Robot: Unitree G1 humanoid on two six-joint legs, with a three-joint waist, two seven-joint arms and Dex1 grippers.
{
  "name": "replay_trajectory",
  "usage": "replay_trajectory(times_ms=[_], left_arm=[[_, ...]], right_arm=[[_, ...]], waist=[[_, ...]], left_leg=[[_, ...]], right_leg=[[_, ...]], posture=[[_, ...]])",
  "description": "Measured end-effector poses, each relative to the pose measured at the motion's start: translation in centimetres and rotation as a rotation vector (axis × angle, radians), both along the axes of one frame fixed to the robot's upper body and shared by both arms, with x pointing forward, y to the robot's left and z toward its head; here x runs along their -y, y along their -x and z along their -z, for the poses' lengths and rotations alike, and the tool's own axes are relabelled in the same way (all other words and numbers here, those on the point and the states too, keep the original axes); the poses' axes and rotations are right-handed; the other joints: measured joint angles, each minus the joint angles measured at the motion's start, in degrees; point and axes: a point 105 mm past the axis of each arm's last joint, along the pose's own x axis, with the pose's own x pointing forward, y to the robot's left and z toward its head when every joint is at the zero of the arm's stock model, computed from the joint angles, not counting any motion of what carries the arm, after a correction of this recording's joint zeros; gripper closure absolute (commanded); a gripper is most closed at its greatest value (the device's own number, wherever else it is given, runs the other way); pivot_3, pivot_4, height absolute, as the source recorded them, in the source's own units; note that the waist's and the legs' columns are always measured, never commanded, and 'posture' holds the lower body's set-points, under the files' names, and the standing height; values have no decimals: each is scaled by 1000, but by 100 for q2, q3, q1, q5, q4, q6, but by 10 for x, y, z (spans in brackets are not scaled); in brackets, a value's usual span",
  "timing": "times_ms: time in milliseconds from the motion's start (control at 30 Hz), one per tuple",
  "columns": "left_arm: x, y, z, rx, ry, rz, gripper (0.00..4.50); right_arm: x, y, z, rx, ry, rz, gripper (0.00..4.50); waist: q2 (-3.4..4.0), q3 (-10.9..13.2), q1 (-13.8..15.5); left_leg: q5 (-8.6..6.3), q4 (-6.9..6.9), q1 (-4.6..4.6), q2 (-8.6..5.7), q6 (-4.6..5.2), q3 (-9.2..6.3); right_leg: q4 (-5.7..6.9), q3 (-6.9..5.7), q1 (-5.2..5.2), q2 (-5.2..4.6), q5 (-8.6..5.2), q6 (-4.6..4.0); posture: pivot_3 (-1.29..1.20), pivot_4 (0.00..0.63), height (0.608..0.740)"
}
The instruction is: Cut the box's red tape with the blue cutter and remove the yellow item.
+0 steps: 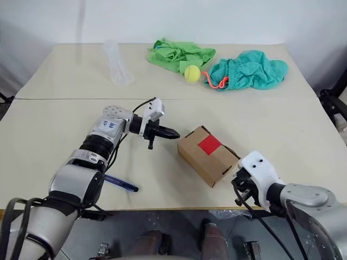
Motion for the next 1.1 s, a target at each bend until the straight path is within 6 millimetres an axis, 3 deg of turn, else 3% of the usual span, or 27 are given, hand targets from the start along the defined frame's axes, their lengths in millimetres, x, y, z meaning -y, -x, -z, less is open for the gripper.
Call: replay_trajectory(times_ms=[33,133,333,500,533,667,767,867,1000,1100], left_arm=[[-4,-2,-1,6,6,-23,4283],[-12,-10,-4,27,16,-97,3671],[-48,-29,-40,62,45,-290,1828],[-70,-21,-59,71,70,-340,288],[-79,-15,-59,74,59,-344,33],[-113,17,-35,-19,-20,-346,33],[-118,36,-22,-69,-32,-316,33],[-125,48,-23,52,21,-287,33],[-139,70,8,38,-20,-227,33],[-139,82,6,10,36,-144,33]], right_arm=[[3,0,-3,11,3,2,4500],[10,0,-12,32,-10,1,3929],[28,-15,-62,183,-88,-15,1877],[19,-24,-86,256,-152,-135,160],[16,-27,-89,268,-156,-167,0],[4,-38,-87,260,-174,-265,0],[-4,-46,-88,278,-182,-316,0],[-17,-50,-90,293,-188,-384,0],[-30,-51,-81,254,-199,-455,0],[-47,-50,-84,272,-218,-541,0]], waist=[[0,0,0],[-2,1,16],[-4,3,-12],[-4,3,-15],[-3,2,-33],[-3,2,-89],[-2,3,-40],[-2,3,-24],[1,3,-23],[2,3,-12]], left_leg=[[0,0,0,-2,1,0],[0,2,-3,-4,2,-1],[0,-1,2,-4,6,1],[0,0,1,-5,4,5],[0,-1,4,-4,3,8],[0,-3,9,0,-2,13],[0,11,5,1,-3,10],[-2,17,8,2,-7,5],[-3,13,5,5,-15,4],[-3,16,5,3,-15,4]], right_leg=[[0,1,0,-2,0,1],[-1,-1,0,-4,2,3],[-2,2,0,-5,5,9],[-1,6,0,-4,4,8],[-1,10,0,-4,5,8],[-1,13,0,2,4,8],[4,11,1,-1,4,8],[2,12,3,-8,4,8],[3,3,2,-3,2,4],[5,5,2,-6,2,3]], posture=[[0,150,740],[0,150,740],[0,150,740],[0,150,740],[0,150,740],[0,150,740],[0,150,740],[0,150,740],[0,150,740],[0,150,740]])
